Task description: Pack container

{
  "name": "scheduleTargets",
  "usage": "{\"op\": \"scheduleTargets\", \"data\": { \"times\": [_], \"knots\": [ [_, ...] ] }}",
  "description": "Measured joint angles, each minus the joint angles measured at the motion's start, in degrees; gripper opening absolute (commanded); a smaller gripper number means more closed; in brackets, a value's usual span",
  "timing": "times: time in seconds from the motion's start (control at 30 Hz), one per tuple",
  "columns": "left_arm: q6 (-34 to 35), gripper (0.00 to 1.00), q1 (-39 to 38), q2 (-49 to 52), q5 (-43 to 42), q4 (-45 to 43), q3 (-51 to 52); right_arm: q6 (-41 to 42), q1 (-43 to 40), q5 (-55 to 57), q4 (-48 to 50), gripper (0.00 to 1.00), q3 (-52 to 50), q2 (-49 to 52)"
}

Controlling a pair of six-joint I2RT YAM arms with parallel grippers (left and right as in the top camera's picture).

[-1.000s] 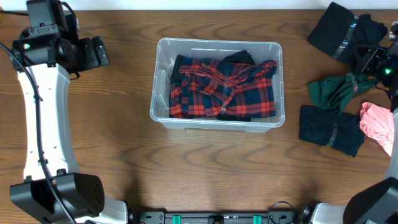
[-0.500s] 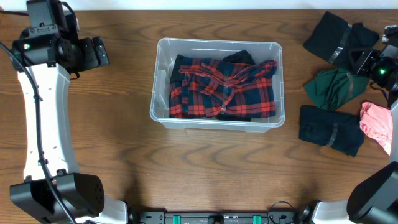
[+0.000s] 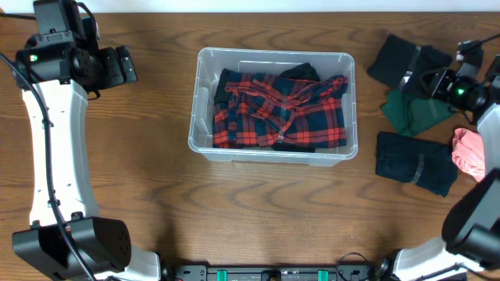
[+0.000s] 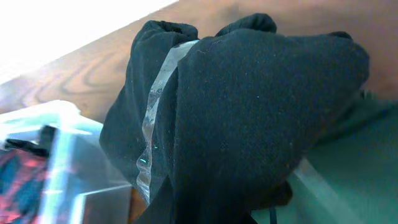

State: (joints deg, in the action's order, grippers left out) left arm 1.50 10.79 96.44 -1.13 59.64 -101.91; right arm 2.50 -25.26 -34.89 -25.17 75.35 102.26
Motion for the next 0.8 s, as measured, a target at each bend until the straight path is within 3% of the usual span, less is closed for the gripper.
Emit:
{"op": "scheduleTargets", "data": {
  "times": [0.23,0.37,0.53,0.8],
  "knots": [
    [0.0,0.98,0.0,0.0,0.0,0.0,0.0,-0.2,0.1,0.1,0.0,0.25,0.0,6.7],
    [0.0,0.98,0.0,0.0,0.0,0.0,0.0,-0.2,0.1,-0.2,0.7,0.57,0.0,7.7],
    [0.0,0.98,0.0,0.0,0.0,0.0,0.0,-0.5,0.1,-0.7,1.5,0.83,0.0,7.7],
    [0.0,0.98,0.0,0.0,0.0,0.0,0.0,-2.1,0.4,-1.2,4.2,0.85,0.0,7.7]
  ]
}}
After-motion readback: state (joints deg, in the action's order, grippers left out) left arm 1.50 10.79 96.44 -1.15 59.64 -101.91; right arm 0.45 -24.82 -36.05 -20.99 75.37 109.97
